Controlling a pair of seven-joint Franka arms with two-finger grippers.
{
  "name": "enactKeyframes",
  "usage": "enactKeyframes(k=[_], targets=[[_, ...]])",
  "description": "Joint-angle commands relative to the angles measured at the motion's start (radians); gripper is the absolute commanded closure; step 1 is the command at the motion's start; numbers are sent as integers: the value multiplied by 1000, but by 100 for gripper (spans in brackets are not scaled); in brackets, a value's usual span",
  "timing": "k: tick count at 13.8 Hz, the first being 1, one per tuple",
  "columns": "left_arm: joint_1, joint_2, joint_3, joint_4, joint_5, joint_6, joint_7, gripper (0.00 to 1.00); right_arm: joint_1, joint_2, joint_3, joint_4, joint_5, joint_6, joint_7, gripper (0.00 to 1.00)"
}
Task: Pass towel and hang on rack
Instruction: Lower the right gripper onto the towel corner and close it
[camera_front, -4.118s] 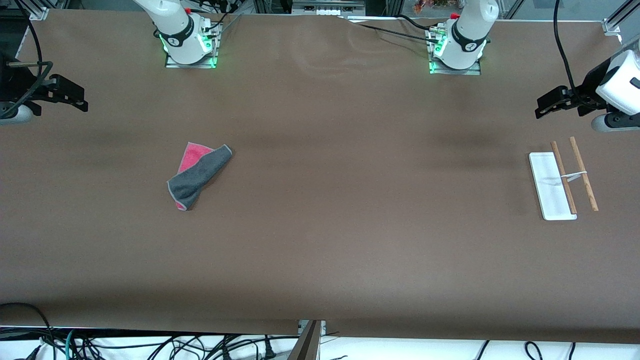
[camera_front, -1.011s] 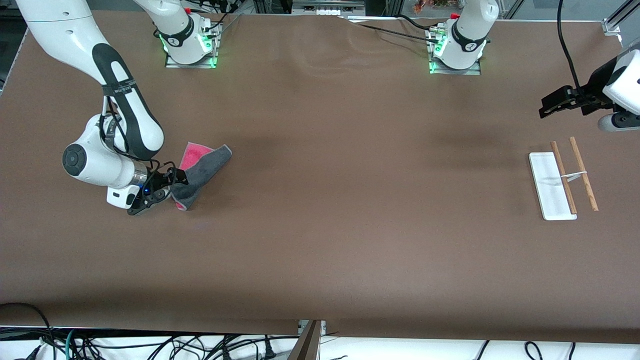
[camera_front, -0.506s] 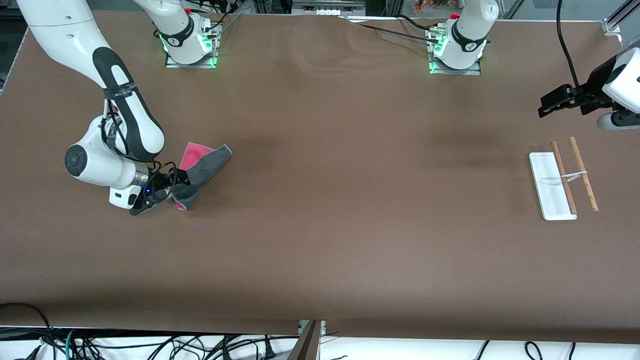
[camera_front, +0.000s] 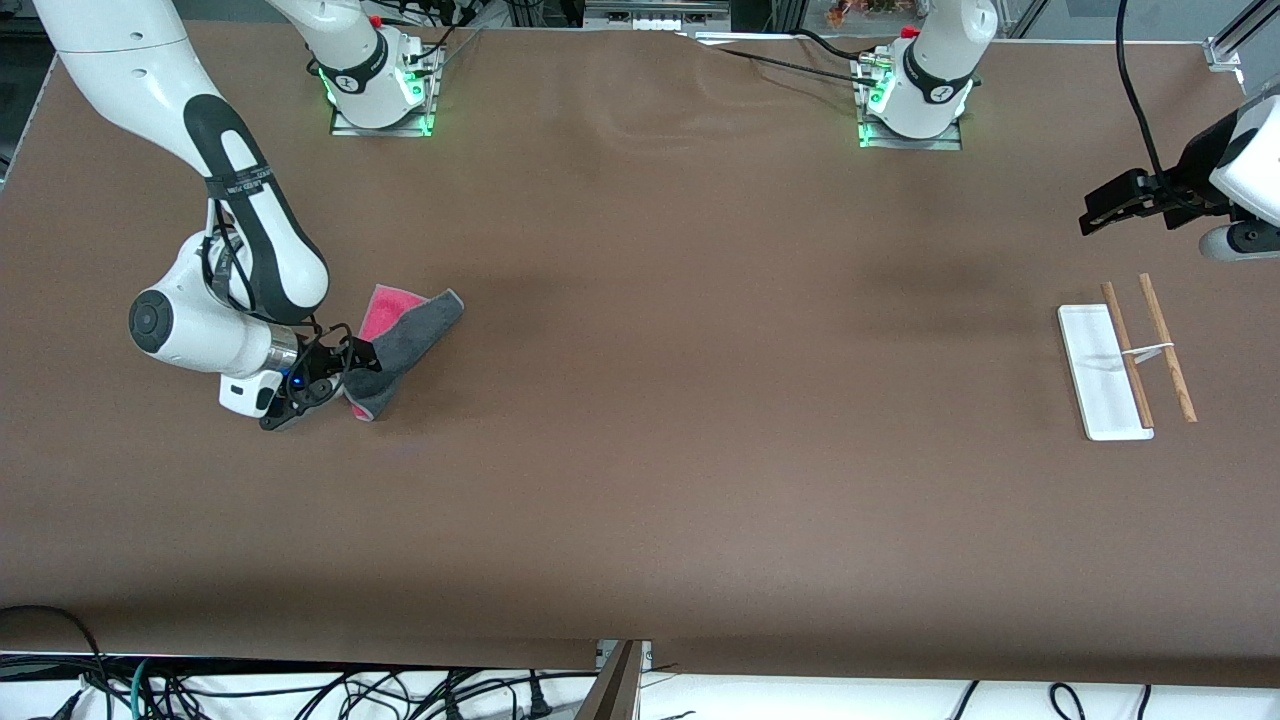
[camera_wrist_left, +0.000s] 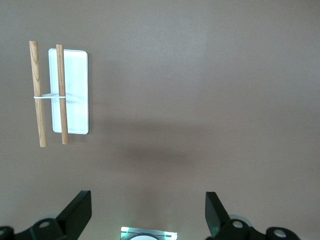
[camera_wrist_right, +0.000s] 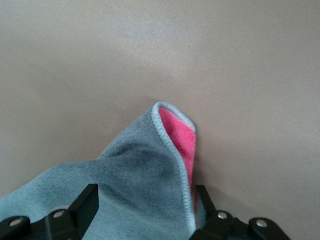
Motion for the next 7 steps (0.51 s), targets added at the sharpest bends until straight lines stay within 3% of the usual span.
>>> enactKeyframes(k=[1,7], targets=[[8,0,-5,11,-22,-19,-3,0,-10,-18,1,-15,50,-38,-38,28],[8,0,-5,11,-20,-17,-3,0,-10,-28,-31,-9,50,-116,-40,36]])
